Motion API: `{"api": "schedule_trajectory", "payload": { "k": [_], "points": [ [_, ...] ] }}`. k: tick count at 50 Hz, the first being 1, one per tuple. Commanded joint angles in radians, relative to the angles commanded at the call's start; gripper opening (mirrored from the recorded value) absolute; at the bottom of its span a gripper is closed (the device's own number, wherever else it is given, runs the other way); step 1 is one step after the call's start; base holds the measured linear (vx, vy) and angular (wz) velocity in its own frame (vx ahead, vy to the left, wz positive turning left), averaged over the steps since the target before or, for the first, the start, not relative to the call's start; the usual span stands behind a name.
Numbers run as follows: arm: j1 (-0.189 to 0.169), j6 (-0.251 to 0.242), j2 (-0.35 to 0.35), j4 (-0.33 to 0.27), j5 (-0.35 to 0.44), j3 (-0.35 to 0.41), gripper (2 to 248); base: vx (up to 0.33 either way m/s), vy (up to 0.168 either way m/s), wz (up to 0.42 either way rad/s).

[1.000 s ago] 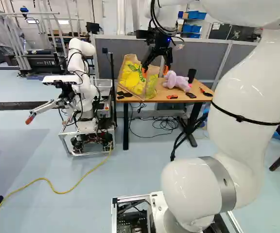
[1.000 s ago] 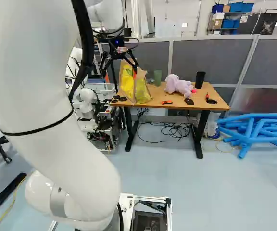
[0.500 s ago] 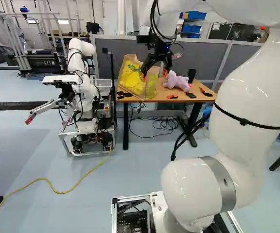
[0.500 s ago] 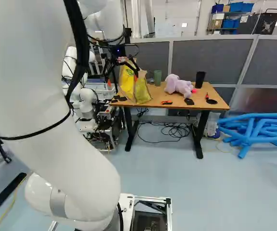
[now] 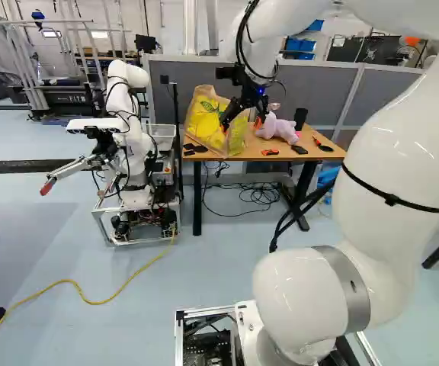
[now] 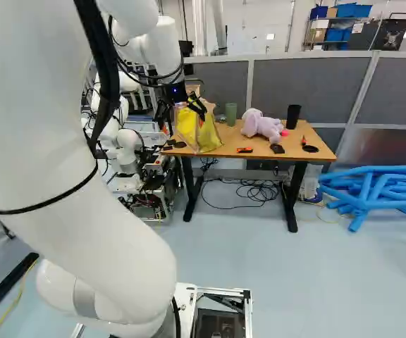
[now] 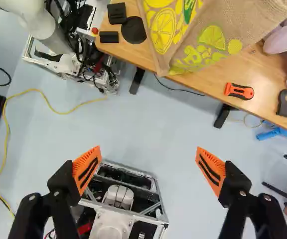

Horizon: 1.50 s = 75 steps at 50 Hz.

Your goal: Pick up the bag on the ground and place it on the table

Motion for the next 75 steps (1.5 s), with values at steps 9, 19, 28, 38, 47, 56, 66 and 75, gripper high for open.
{"api": "schedule_trajectory", "payload": {
  "k": [9,19,28,38,47,56,66,75],
  "points": [
    [0.000,0.024,0.021,-0.004,0.108,0.069,247,0.000,0.000,0.000],
    [0.001,0.052,0.046,-0.008,0.239,0.153,247,0.000,0.000,0.000],
    [0.001,0.079,0.070,-0.012,0.365,0.233,247,0.000,0.000,0.000],
    [0.002,0.111,0.097,-0.017,0.510,0.325,247,0.000,0.000,0.000],
    [0.002,0.137,0.120,-0.021,0.630,0.402,247,0.000,0.000,0.000],
    [0.002,0.164,0.144,-0.025,0.755,0.482,247,0.000,0.000,0.000],
    [0.003,0.193,0.170,-0.029,0.888,0.567,247,0.000,0.000,0.000],
    [0.003,0.217,0.191,-0.033,0.997,0.637,247,0.000,0.000,0.000]
  ]
}}
